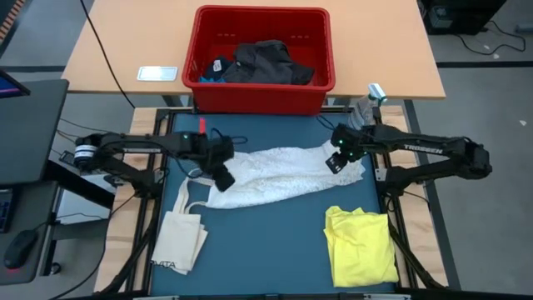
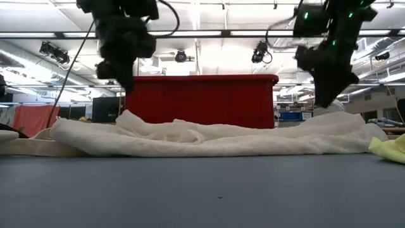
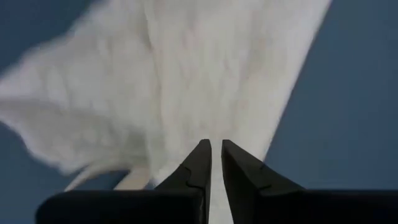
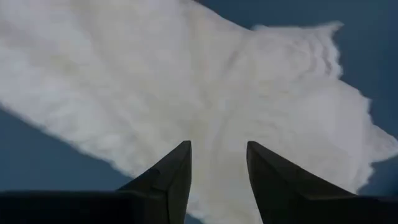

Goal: Fold laundry
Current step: Fold the white cloth

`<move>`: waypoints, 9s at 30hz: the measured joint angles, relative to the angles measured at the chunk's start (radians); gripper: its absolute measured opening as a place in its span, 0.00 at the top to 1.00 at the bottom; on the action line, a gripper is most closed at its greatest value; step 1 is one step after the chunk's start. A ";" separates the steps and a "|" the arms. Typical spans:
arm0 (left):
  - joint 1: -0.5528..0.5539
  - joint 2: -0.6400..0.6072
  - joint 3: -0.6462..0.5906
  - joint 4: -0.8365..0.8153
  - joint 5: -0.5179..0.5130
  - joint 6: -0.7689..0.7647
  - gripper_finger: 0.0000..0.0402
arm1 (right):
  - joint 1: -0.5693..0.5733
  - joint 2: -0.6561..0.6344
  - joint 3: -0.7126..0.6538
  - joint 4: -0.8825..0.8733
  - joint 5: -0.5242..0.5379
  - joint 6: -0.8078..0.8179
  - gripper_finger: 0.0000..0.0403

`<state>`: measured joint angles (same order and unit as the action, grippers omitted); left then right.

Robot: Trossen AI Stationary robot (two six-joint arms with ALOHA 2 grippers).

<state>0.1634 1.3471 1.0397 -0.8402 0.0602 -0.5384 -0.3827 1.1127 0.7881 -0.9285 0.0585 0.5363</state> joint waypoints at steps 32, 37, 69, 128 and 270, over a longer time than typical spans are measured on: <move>0.248 0.457 0.004 0.311 -0.098 0.222 1.00 | 0.404 0.441 -0.166 0.772 -0.394 0.538 0.75; 0.336 0.391 -0.005 0.283 -0.137 0.431 1.00 | 0.451 0.559 -0.134 1.073 -0.484 0.548 0.75; -0.534 0.227 0.000 0.444 -0.253 0.167 0.94 | 0.769 0.545 -0.027 0.739 -0.211 0.458 0.86; -0.779 0.655 0.007 1.117 -0.264 0.212 0.97 | 0.885 0.715 0.273 0.734 -0.356 -0.178 0.96; -0.819 0.455 -0.061 0.594 -0.394 -0.773 0.99 | 0.930 0.583 0.009 0.781 0.109 0.560 0.99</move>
<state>-0.6556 1.8023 0.9787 -0.2465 -0.3340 -1.3111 0.5473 1.6956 0.7967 -0.1477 0.1677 1.0966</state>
